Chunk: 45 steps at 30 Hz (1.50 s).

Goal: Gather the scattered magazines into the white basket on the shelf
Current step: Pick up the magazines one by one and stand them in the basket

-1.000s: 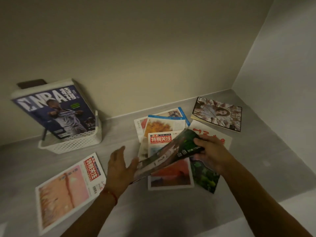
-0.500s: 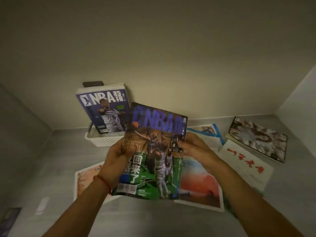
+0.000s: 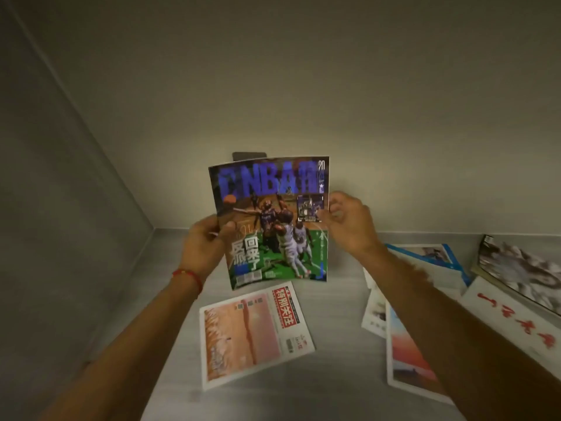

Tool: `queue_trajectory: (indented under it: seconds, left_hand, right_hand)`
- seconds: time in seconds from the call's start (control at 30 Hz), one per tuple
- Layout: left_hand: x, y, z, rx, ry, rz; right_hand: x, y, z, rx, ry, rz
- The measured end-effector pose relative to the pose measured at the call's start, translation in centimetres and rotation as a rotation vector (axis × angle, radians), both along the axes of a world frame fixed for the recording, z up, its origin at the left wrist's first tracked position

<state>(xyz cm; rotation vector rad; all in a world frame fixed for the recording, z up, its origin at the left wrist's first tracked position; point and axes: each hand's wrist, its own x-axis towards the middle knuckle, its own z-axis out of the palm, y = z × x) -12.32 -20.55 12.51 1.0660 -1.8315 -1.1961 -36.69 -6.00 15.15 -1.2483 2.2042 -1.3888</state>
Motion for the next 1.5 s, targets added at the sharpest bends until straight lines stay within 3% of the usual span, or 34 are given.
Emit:
queue_trajectory:
  seconds: [0.1, 0.27, 0.43, 0.57, 0.7, 0.97, 1.17, 1.27, 1.37, 1.43, 1.5]
  left_hand:
    - [-0.3, -4.3, 1.2, -0.068, -0.08, 0.046]
    - [-1.9, -9.4, -0.7, 0.047, -0.09, 0.102]
    - [-3.1, -11.1, -3.1, 0.202, -0.029, 0.13]
    - [-3.5, -11.7, -4.2, 0.217, -0.074, 0.084]
    - [-5.1, -12.7, -5.7, 0.402, 0.058, 0.119]
    - [-6.9, -13.7, -8.9, 0.373, -0.116, 0.221]
    - [-8.2, -13.5, -10.1, 0.504, 0.05, 0.18]
    - [-7.9, -11.8, -9.5, 0.383, -0.119, 0.203]
    - [-7.8, -6.3, -8.3, 0.143, -0.237, 0.273]
    - [-8.6, -0.8, -8.5, 0.032, -0.239, 0.194]
    - [-10.2, 5.0, -9.3, 0.057, -0.245, -0.001]
  right_hand:
    - [0.0, -3.2, 1.5, 0.001, 0.096, -0.105]
    - [-0.1, -7.1, 1.4, 0.057, 0.154, -0.183]
    - [-0.6, -8.9, -1.2, 0.093, 0.114, -0.211]
    - [-0.9, -9.8, -3.6, 0.132, 0.07, -0.234]
    - [-1.4, -11.0, -5.8, 0.152, 0.026, -0.301]
    - [-2.2, -13.2, -9.4, 0.189, -0.022, -0.338]
    - [-2.2, -12.3, -9.4, 0.194, -0.155, -0.212]
    - [-2.1, -9.6, -10.2, 0.217, -0.201, -0.109]
    - [-2.4, -4.5, -11.8, 0.233, -0.185, -0.085]
    - [-3.2, 0.2, -13.2, 0.251, -0.167, -0.136]
    - [-4.8, 5.4, -14.5, 0.277, -0.124, -0.191]
